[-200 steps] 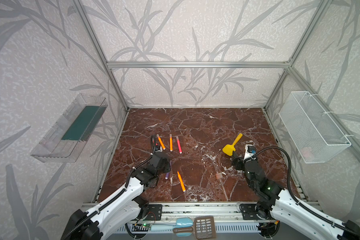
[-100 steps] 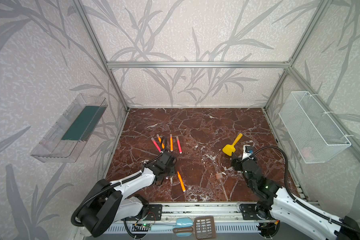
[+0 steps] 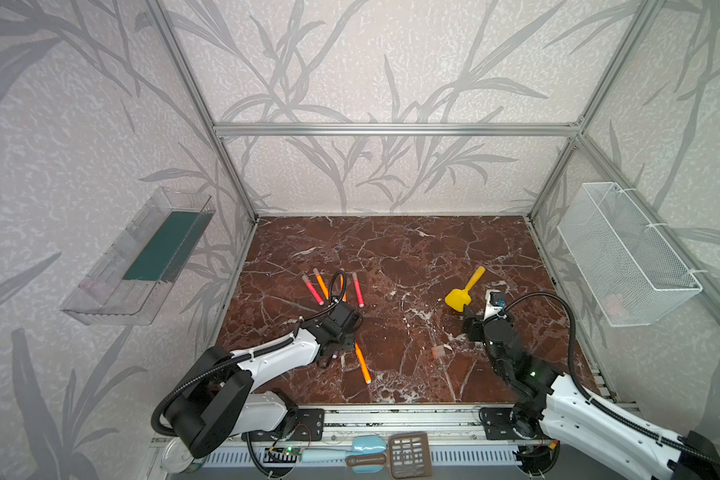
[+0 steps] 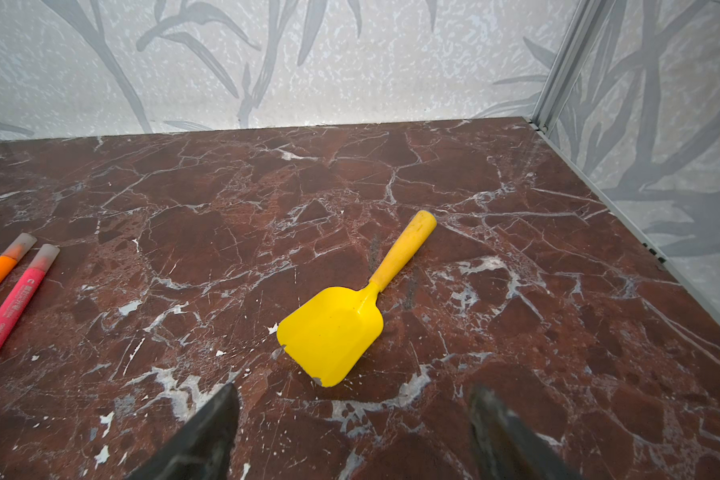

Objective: Insert the pens into the pen caps
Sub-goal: 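Move the open left gripper over the purple marker and lower, then close the left gripper on the purple marker and lift it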

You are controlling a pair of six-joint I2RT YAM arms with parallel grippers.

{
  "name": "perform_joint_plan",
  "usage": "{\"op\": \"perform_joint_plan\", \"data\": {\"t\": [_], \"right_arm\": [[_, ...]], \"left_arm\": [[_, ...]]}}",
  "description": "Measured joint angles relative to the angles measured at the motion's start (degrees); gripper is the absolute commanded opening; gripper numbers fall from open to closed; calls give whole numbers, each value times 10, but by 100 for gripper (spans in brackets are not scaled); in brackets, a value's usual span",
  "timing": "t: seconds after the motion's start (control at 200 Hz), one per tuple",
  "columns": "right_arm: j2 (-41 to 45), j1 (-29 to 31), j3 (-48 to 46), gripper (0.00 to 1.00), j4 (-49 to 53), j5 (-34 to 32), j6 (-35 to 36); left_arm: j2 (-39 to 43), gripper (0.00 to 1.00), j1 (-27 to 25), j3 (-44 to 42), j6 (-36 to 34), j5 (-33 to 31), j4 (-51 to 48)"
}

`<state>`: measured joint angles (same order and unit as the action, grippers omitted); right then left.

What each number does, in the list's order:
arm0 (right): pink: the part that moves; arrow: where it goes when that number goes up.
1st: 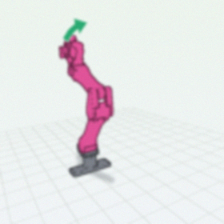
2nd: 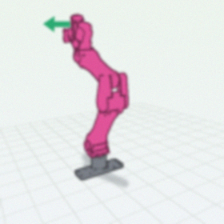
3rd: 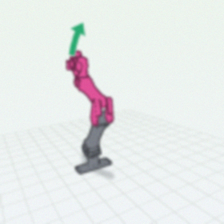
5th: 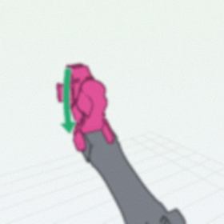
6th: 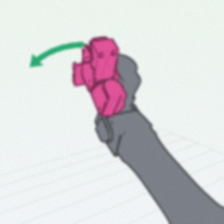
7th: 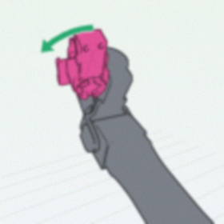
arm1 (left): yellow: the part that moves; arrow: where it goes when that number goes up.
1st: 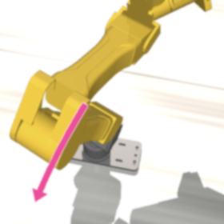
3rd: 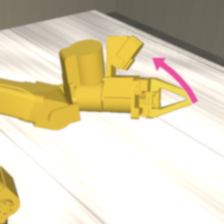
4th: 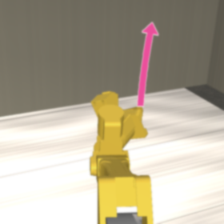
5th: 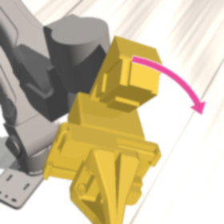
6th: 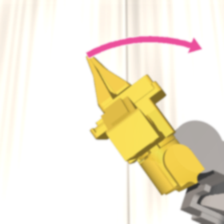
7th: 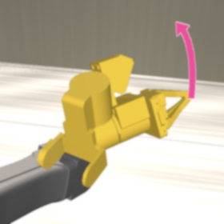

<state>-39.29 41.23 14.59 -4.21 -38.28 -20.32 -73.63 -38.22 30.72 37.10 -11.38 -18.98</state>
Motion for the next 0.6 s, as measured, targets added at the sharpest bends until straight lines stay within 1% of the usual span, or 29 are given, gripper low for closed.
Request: {"op": "perform_joint_plan", "data": {"t": [0.275, 0.6], "right_arm": [[11, 0, 0, 84, 0, 2, 0], [49, 0, -1, 84, 13, 11, -1]], "left_arm": [[-2, 31, -11, 2, 8, -18, -21], [-9, 30, -50, 2, 29, -43, -33]]}}
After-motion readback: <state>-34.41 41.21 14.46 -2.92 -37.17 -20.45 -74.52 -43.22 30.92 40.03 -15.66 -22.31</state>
